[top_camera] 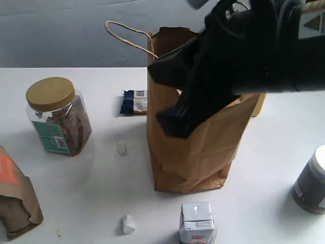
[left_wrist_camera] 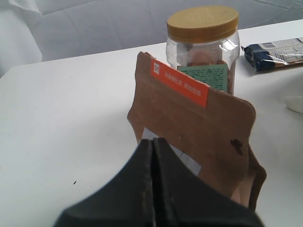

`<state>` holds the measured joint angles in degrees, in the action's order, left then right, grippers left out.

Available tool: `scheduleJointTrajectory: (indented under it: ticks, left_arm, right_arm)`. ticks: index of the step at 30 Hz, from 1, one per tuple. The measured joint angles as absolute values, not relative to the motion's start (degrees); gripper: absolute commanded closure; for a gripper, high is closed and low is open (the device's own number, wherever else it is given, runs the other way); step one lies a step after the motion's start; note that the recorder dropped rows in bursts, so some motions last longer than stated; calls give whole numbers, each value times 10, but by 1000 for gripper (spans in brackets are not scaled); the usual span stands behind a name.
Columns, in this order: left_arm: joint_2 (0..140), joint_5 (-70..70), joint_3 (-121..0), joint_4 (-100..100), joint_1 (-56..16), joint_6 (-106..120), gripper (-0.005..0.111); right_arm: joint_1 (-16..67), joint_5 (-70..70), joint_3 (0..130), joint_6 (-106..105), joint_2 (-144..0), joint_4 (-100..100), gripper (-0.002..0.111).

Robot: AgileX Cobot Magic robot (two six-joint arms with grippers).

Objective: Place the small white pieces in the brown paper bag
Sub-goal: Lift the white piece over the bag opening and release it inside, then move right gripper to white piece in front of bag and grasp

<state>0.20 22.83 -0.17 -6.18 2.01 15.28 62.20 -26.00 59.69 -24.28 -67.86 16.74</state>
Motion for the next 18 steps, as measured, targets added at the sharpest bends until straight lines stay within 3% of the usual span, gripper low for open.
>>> scheduleJointTrajectory:
  ticks: [11,18]
  left_arm:
    - [2,228,-2,-62,20,153,107]
    - [2,228,-2,-62,20,153,107]
  right_arm:
    - [821,-301,597,119,-745,-240,108]
    - [866,-321,597,189,-842,-293,108]
